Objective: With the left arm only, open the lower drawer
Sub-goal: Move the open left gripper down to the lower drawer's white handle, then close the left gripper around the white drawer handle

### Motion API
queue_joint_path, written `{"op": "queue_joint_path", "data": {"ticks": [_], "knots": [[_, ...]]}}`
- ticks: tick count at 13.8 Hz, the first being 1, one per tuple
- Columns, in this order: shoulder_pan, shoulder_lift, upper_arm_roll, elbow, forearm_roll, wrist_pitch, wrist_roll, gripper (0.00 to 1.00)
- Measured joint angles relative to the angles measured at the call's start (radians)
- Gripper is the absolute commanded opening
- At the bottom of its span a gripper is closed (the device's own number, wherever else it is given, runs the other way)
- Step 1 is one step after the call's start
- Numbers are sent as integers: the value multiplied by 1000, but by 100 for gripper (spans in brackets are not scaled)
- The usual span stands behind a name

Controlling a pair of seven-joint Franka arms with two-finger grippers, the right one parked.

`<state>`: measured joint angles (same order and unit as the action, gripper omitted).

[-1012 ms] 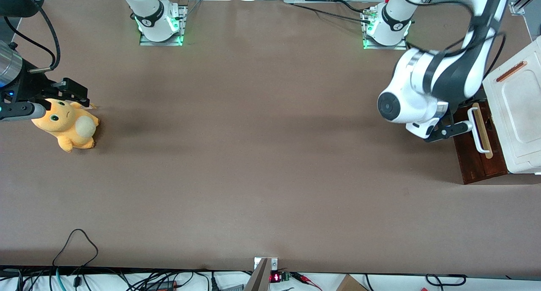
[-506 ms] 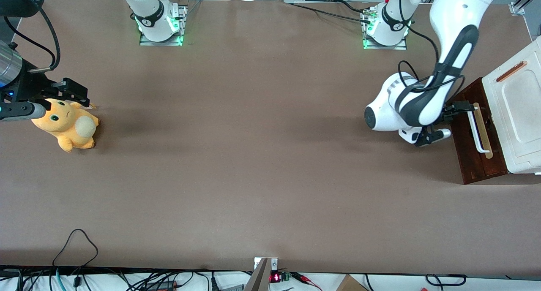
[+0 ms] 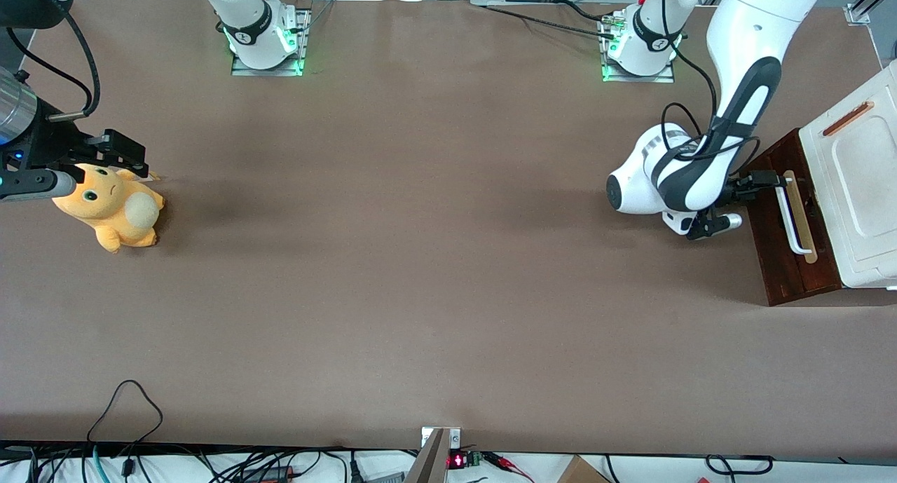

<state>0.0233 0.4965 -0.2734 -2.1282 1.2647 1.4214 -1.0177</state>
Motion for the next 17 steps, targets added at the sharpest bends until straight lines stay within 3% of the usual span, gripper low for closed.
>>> {"op": "queue_joint_path", "data": {"ticks": [5, 12, 16, 17], "knots": [[-81, 58, 69, 0, 61, 5, -42, 81], [-90, 104, 143, 0, 171, 2, -87, 77], [-91, 114, 148, 6, 179, 2, -97, 52], [-91, 115, 148, 9, 182, 2, -98, 50]]}}
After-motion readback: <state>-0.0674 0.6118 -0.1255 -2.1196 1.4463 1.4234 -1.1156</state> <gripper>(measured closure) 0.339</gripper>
